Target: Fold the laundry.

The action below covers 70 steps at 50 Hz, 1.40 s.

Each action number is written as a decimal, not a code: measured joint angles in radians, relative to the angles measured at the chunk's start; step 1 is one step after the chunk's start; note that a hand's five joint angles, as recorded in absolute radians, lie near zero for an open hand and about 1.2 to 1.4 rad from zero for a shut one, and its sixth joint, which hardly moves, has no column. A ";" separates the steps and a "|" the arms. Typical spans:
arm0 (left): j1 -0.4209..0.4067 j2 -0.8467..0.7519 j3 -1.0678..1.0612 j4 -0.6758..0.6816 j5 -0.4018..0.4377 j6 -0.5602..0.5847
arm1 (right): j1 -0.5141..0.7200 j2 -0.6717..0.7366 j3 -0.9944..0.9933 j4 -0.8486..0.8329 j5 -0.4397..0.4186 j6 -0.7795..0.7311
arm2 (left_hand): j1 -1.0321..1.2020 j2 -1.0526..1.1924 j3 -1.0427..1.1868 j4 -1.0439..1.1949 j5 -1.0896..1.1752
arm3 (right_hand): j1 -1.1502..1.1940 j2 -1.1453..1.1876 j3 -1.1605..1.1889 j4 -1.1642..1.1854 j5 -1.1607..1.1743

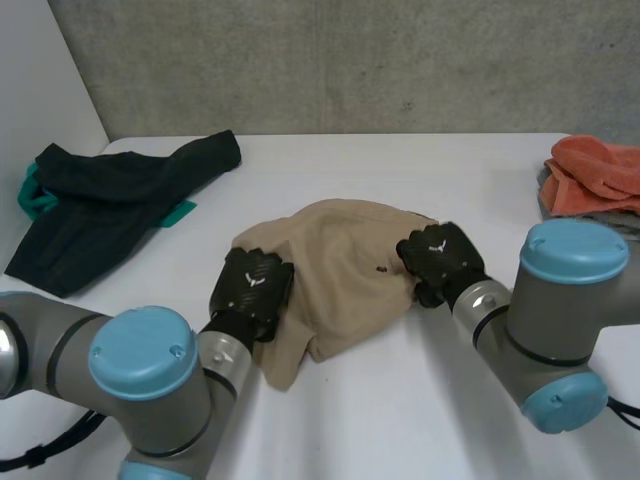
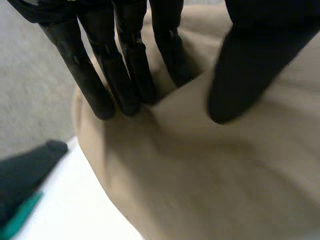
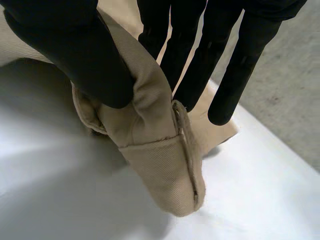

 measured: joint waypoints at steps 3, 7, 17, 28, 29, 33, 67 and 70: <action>-0.003 -0.013 0.017 0.044 0.000 0.034 | -0.006 -0.043 -0.003 0.021 -0.001 -0.005 | 0.089 0.142 0.152 0.157 0.131 | 0.000 0.000 0.001 0.000 0.005; 0.002 -0.002 0.041 0.071 0.001 0.052 | -0.013 -0.109 -0.010 0.068 -0.006 -0.018 | 0.089 0.153 0.165 0.171 0.131 | 0.000 0.000 0.001 0.000 0.008; 0.072 0.271 0.078 -0.091 0.088 -0.042 | -0.040 -0.291 -0.074 0.232 -0.044 -0.034 | 0.089 0.154 0.165 0.172 0.131 | 0.000 0.000 0.001 0.000 0.014; 0.177 0.669 0.274 -0.389 0.182 -0.220 | -0.062 -0.527 -0.309 0.337 -0.108 -0.001 | 0.089 0.157 0.166 0.172 0.131 | 0.000 0.000 0.002 0.002 0.019; 0.185 0.686 0.304 -0.403 0.184 -0.234 | -0.064 -0.539 -0.333 0.332 -0.113 0.008 | 0.089 0.157 0.166 0.172 0.131 | 0.000 0.000 0.002 0.002 0.019; 0.219 0.702 0.458 -0.463 0.190 -0.292 | -0.083 -0.545 -0.439 0.289 -0.137 0.063 | 0.089 0.157 0.168 0.172 0.131 | 0.000 0.000 0.002 0.002 0.025; 0.325 -0.069 0.857 -0.574 0.097 -0.338 | -0.047 0.155 -0.648 0.016 0.176 -0.088 | -0.885 -0.836 -0.815 -0.825 -0.796 | -0.884 -0.968 -0.976 -0.981 -0.943; 0.288 0.094 0.643 -0.616 0.104 -0.298 | -0.070 0.020 -0.490 0.144 0.088 -0.139 | -0.880 -0.832 -0.813 -0.823 -0.794 | -0.871 -0.954 -0.961 -0.969 -0.932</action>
